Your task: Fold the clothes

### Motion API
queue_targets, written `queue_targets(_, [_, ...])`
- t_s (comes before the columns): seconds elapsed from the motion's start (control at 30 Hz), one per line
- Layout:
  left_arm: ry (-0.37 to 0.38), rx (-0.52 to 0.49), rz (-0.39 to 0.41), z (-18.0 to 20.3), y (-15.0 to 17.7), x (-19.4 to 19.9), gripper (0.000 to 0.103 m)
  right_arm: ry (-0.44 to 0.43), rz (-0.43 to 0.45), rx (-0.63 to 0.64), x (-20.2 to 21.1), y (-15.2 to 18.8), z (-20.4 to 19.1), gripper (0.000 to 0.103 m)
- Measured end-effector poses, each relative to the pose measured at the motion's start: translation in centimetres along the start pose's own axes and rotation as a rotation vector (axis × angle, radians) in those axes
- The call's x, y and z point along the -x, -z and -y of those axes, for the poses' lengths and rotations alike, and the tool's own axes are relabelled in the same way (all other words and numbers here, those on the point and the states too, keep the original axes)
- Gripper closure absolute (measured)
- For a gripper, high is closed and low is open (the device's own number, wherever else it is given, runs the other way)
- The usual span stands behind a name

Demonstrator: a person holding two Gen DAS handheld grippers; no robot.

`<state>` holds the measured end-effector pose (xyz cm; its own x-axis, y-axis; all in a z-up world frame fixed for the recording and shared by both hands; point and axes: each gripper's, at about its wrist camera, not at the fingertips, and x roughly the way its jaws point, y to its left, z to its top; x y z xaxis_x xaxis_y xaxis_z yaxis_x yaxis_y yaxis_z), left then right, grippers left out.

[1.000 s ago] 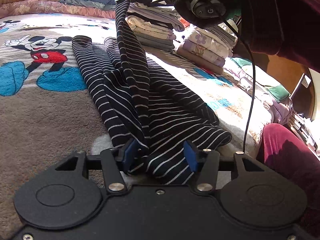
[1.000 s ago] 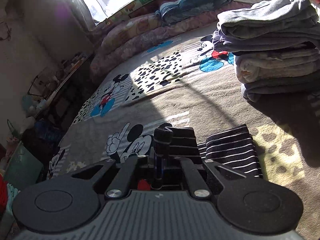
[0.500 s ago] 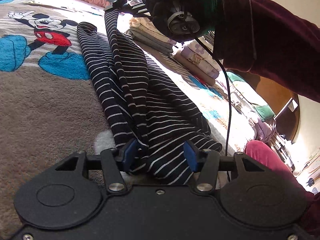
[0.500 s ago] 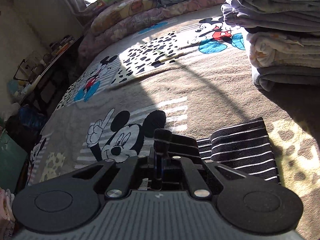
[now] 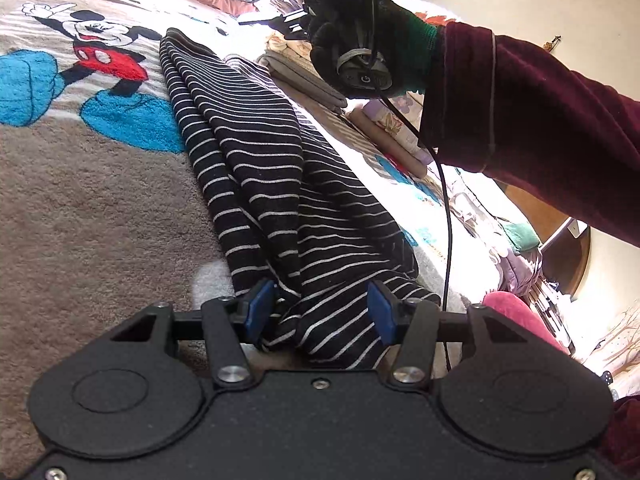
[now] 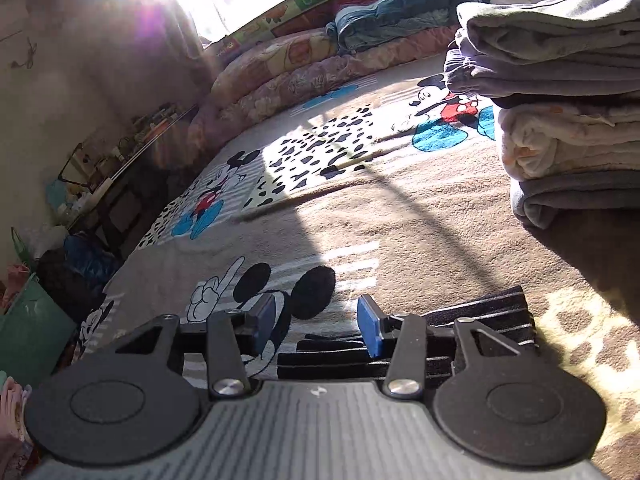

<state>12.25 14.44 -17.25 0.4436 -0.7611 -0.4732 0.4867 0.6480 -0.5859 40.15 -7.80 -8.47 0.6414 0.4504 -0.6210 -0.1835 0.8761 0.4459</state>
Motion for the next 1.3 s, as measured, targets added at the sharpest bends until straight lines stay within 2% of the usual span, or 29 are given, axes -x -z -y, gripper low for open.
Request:
queue_targets(0.07, [-0.002,0.0,-0.001,0.0,0.0,-0.1,0.052,-0.005,-0.005,0.027,0.4,0.0,0.5,0.056])
queue_targets(0.17, [-0.003,0.001,0.0,0.0,-0.1,-0.2,0.052,0.005,-0.075,0.099,-0.5,1.3,0.5,0.057])
queue_targets(0.33, [-0.006,0.003,0.002,0.0,-0.1,-0.3,0.052,0.035,-0.117,0.137,-1.5,3.0,0.8,0.066])
queue_targets(0.43, [-0.004,0.007,0.002,0.0,-0.2,-0.3,0.052,0.063,-0.104,0.166,-1.5,3.5,0.8,0.069])
queue_targets(0.87, [0.024,0.062,0.005,-0.5,-0.4,-0.2,0.052,-0.001,-0.074,0.101,-2.4,3.5,2.4,0.069])
queue_targets(0.93, [0.024,0.062,0.004,-0.6,-0.4,-0.2,0.052,-0.015,-0.066,0.091,-2.4,3.5,2.5,0.075])
queue_targets(0.97, [0.025,0.063,0.004,-0.6,-0.4,-0.2,0.052,-0.02,-0.057,0.092,-2.2,3.5,2.5,0.092])
queue_targets(1.0, [0.026,0.063,0.004,-0.7,-0.4,-0.1,0.052,-0.022,-0.044,0.097,-1.9,3.5,2.3,0.097])
queue_targets(1.3, [0.046,0.099,0.008,-1.2,-0.5,0.0,0.049,-0.073,0.047,0.126,0.0,2.1,1.4,0.098])
